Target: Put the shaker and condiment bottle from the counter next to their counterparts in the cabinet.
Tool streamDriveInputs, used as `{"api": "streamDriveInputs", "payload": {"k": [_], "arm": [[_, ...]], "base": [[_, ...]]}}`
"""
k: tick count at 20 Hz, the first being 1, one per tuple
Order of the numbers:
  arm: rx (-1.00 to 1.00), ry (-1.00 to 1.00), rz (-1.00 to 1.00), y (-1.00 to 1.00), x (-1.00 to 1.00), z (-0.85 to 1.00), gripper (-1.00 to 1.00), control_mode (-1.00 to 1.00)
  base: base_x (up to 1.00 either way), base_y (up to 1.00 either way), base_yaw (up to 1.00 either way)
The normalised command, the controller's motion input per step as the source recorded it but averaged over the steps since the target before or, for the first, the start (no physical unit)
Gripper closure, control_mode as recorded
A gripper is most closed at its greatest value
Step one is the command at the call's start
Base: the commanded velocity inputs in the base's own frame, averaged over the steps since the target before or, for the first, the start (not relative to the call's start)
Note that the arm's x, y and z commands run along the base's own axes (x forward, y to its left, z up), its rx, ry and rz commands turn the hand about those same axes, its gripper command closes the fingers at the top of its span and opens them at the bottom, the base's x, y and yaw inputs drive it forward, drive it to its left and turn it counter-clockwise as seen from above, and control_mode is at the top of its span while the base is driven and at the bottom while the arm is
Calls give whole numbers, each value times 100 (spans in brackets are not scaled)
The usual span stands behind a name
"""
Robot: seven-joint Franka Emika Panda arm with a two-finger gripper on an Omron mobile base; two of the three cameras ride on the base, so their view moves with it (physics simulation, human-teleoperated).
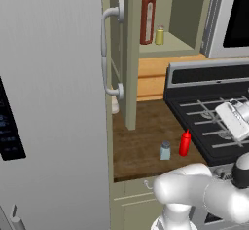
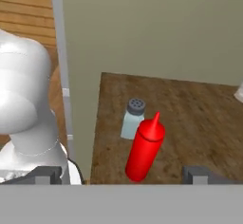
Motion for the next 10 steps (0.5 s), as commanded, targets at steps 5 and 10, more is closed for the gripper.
{"api": "streamDriveInputs", "payload": {"k": [5,10], "arm": [[9,0,13,0,33,0,-100,-100],[1,0,9,0,23,-12,-100,-100]], "base": [[0,0,0],[0,0,0]]}}
